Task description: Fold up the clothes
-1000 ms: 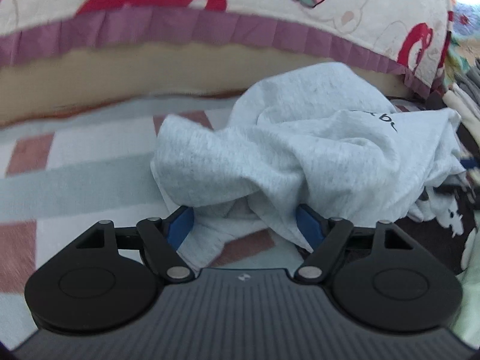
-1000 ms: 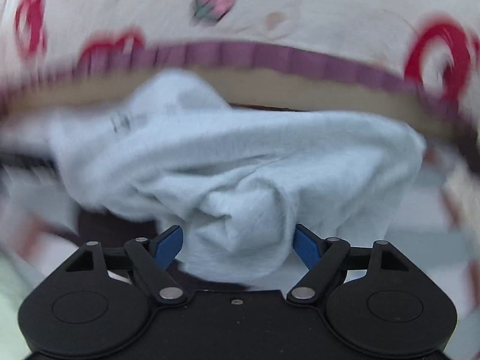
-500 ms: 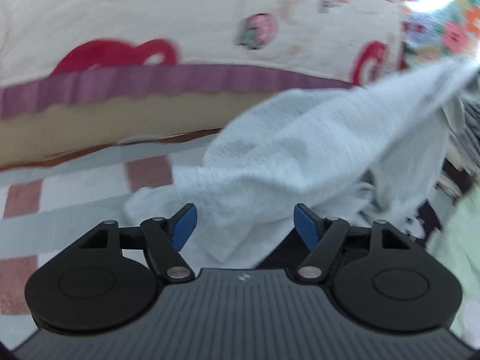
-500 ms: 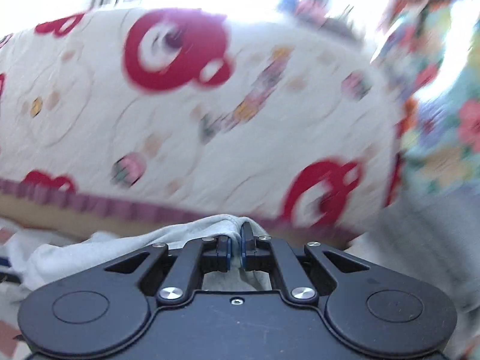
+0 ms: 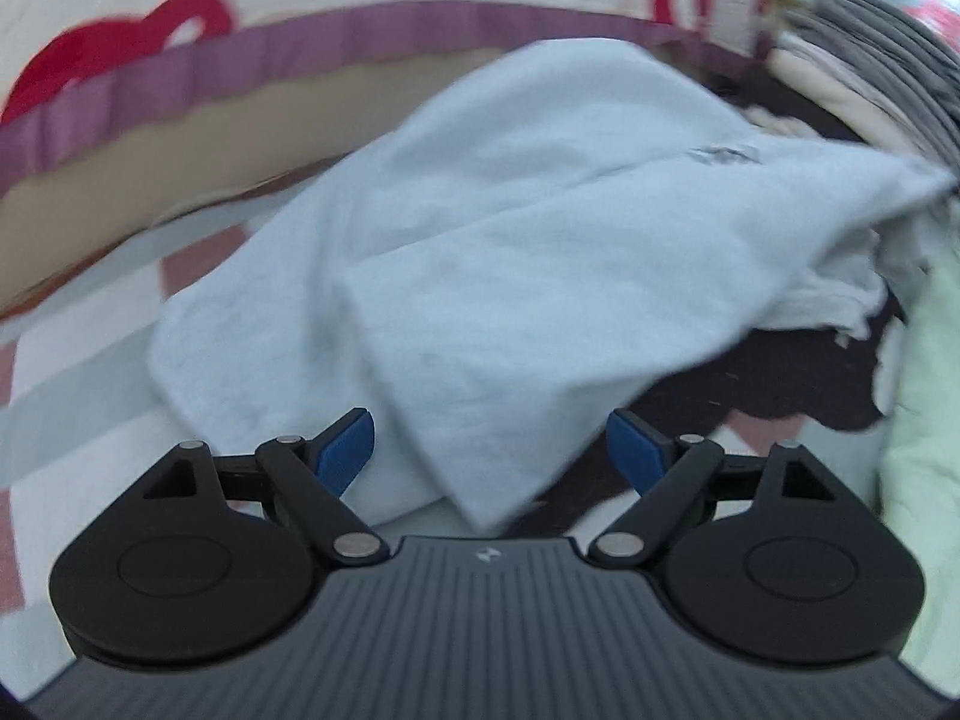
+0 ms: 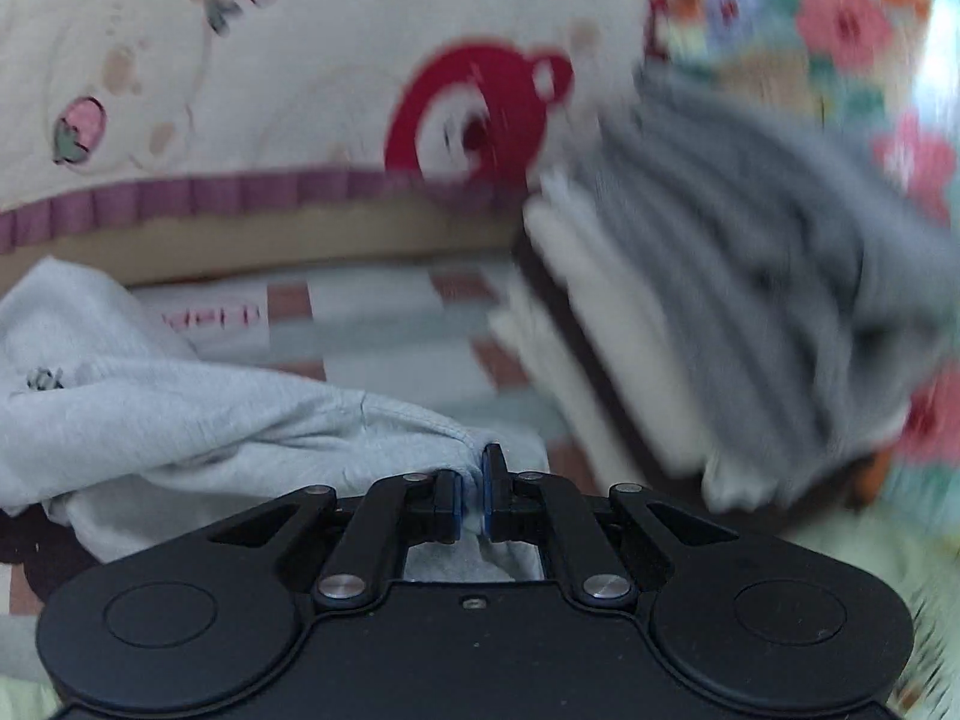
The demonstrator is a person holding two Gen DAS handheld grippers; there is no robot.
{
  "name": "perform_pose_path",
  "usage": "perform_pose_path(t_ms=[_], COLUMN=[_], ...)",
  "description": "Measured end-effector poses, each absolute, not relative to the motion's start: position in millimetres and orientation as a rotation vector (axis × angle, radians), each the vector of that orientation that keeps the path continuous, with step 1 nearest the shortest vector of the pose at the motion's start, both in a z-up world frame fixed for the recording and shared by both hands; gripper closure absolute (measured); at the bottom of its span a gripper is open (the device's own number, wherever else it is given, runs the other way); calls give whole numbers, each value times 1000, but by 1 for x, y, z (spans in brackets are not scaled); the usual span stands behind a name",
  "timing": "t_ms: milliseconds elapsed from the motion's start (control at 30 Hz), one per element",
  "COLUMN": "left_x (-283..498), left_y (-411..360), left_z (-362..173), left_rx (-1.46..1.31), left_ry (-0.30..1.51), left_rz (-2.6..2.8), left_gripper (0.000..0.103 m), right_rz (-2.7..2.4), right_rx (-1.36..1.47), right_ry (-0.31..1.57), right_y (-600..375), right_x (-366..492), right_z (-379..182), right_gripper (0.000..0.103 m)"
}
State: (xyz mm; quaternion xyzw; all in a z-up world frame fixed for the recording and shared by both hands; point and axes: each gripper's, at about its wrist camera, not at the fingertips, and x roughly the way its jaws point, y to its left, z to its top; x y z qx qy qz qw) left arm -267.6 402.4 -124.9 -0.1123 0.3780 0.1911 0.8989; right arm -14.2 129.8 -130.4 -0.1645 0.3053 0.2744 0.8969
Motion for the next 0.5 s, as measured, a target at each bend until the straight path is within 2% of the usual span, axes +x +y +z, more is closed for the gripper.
perform_pose_path(t_ms=[133, 200, 233, 267, 300, 333, 500], left_x=[-279, -286, -288, -287, -286, -286, -291], left_y=[423, 431, 432, 431, 430, 429, 423], left_z=[-122, -121, -119, -117, -115, -113, -99], left_rx=[-380, -513, -558, -570, -580, -590, -555], left_ry=[754, 690, 649, 624, 620, 615, 584], left_rz=[361, 297, 251, 217, 201, 185, 197], left_gripper=[18, 25, 41, 76, 95, 103, 102], right_rz=[601, 626, 638, 647, 658, 667, 689], right_rx=[-322, -319, -318, -316, -314, -313, -325], right_ry=[664, 667, 669, 669, 670, 672, 691], right_y=[125, 125, 125, 126, 126, 125, 127], right_x=[-15, -17, -18, -20, -22, -26, -36], right_z=[-143, -143, -143, -143, -144, -144, -151], right_gripper=[94, 87, 87, 87, 87, 86, 80])
